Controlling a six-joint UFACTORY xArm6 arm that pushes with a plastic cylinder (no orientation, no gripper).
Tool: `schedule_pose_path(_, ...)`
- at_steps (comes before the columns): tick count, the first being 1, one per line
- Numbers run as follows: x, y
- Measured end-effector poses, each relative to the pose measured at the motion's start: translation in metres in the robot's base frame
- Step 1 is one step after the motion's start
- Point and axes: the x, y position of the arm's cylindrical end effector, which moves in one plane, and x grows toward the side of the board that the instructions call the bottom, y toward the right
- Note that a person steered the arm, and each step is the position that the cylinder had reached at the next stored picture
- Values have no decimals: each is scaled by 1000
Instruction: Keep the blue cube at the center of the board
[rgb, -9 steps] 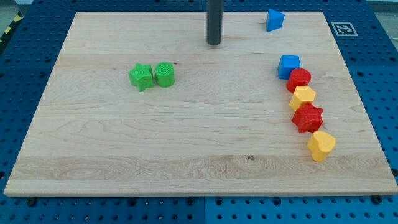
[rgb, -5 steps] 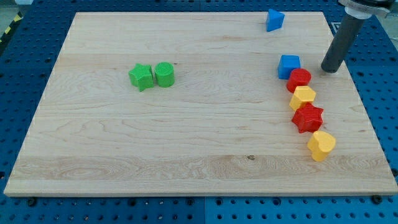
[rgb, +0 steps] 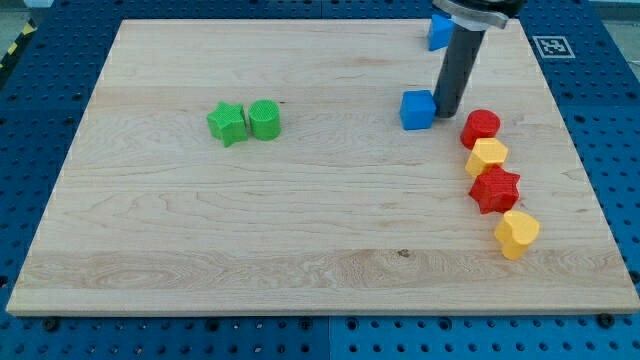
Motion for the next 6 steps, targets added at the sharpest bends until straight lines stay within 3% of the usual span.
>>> schedule_pose_path(4,-12,-88)
schedule_pose_path(6,-2,-96)
